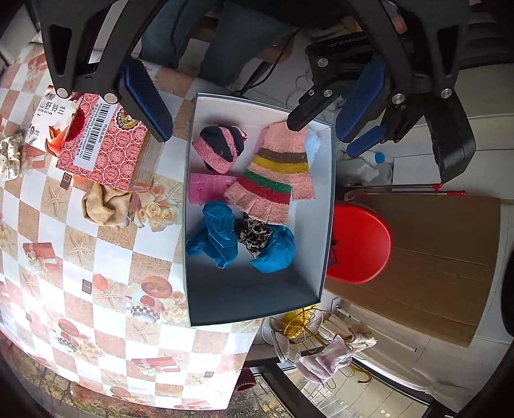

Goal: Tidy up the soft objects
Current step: 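Open both tools to release the items and withdraw from the box, then move the left tool to the beige knit hat while the right approaches the polka-dot scrunchie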

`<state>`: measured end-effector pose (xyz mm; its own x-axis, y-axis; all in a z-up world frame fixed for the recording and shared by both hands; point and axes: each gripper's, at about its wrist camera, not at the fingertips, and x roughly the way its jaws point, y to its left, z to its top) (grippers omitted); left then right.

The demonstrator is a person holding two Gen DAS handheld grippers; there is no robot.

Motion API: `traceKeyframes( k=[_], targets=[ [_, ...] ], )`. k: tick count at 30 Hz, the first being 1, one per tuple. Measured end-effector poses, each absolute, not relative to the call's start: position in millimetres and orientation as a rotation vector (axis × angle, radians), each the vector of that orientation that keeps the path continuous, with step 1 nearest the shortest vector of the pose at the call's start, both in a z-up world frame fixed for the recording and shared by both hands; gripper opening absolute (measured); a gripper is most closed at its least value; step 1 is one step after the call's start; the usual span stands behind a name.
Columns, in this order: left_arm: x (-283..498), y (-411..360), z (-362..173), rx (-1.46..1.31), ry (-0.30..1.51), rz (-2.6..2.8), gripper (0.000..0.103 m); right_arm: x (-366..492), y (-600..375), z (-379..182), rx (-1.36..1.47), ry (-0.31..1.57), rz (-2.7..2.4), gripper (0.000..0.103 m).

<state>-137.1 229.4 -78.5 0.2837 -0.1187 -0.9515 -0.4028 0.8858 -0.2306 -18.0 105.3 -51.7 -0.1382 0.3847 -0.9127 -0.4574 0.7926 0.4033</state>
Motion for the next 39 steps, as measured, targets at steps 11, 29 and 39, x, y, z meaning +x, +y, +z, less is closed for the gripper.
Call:
traceKeyframes(
  k=[11, 29, 39],
  targets=[
    [-117, 202, -58, -0.389, 1.289, 0.135, 0.103, -12, 67, -31, 0.045, 1.512, 0.710, 0.102],
    [-57, 121, -21, -0.163, 1.292, -0.013, 0.103, 18, -84, -13, 0.380, 1.434, 0.516, 0.102],
    [-9, 39, -27, -0.071, 1.348, -0.146, 0.103, 20, -229, -66, 0.602, 1.474, 0.192, 0.102]
  ],
)
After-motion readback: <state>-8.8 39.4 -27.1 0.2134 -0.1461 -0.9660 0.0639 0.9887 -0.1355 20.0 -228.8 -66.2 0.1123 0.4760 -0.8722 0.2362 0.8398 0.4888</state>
